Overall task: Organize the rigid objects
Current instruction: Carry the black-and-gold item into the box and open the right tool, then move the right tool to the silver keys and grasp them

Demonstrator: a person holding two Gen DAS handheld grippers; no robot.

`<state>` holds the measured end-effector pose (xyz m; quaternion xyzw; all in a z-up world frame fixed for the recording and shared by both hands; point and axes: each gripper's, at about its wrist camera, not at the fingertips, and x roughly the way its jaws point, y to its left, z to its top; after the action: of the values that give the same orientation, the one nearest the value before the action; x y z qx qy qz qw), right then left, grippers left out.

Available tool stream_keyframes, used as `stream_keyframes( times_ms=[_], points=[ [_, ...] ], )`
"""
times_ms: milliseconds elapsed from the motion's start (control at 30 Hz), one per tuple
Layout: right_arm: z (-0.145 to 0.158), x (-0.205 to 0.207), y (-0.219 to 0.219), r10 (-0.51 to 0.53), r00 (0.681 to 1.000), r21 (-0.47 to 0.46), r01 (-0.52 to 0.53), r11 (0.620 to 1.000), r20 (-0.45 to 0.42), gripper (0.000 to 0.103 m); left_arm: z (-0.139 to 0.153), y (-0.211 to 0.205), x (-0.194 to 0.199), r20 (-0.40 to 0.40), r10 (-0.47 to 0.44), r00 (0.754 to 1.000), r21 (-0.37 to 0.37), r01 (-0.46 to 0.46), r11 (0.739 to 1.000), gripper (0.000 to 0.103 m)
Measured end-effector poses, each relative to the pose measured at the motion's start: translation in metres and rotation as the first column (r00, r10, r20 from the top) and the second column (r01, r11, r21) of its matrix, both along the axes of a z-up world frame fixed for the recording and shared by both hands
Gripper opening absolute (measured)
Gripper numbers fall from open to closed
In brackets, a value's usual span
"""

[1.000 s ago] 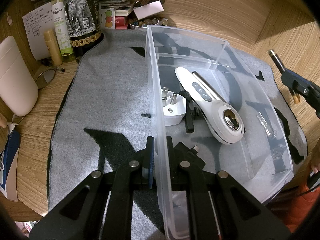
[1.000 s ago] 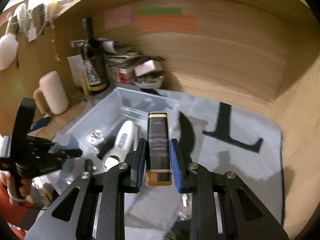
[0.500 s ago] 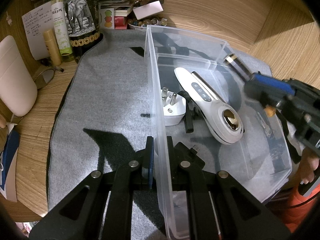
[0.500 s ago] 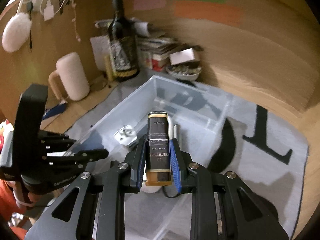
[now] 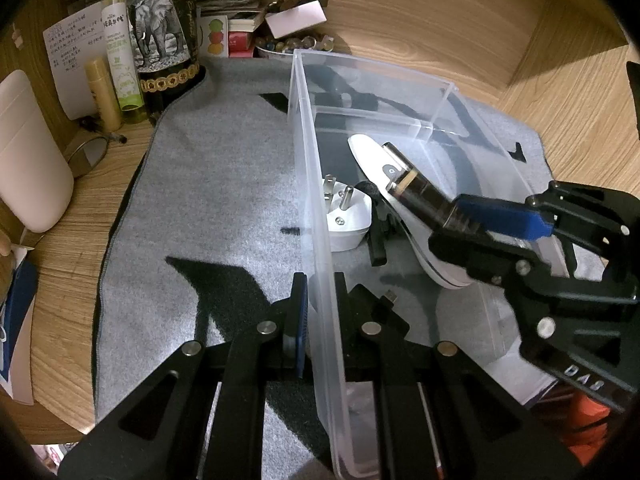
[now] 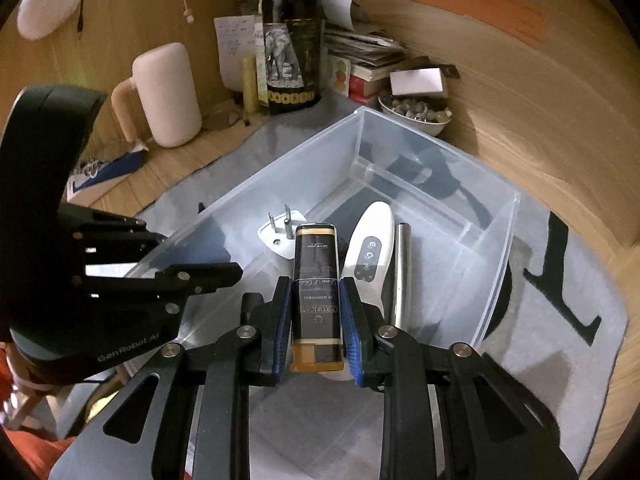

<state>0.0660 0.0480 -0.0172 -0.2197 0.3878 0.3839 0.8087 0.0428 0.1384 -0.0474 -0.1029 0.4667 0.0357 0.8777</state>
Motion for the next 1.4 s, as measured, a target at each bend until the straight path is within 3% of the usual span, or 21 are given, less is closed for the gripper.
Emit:
stream_keyframes(
  times_ms=[67,167,367,600,1033,1400],
  points=[
    [-0.001,0.000,0.001,0.003,1.000,-0.009,-0.003,1.000,0.001,0.025,0.000,0.000,0.000,0.000,0.002,1.000,-0.002,-0.002,1.000,0.010],
    [0.001,0.002,-0.001,-0.009,1.000,-0.001,0.009,1.000,0.009,0.042,0.000,0.000,0.000,0.002,0.003,1.000,-0.006,-0.003,1.000,0.010],
    [0.010,0.003,-0.008,-0.037,0.999,0.025,0.036,0.999,0.033,0.043,0.000,0.001,-0.001,0.002,0.000,1.000,-0.006,0.000,1.000,0.010],
    [0.024,0.003,-0.026,-0.083,0.994,0.057,0.079,0.995,0.076,0.051,0.000,0.001,-0.001,0.002,0.000,1.000,-0.005,0.000,1.000,0.010],
    [0.042,0.015,-0.093,-0.278,0.954,0.110,0.266,0.958,0.114,0.052,0.000,0.002,-0.001,0.005,-0.002,1.000,-0.007,0.002,1.000,0.010],
    [0.017,0.025,-0.142,-0.401,0.913,0.052,0.398,0.916,0.075,0.052,0.000,0.002,-0.001,0.004,0.000,1.000,-0.007,0.001,1.000,0.010]
  ],
)
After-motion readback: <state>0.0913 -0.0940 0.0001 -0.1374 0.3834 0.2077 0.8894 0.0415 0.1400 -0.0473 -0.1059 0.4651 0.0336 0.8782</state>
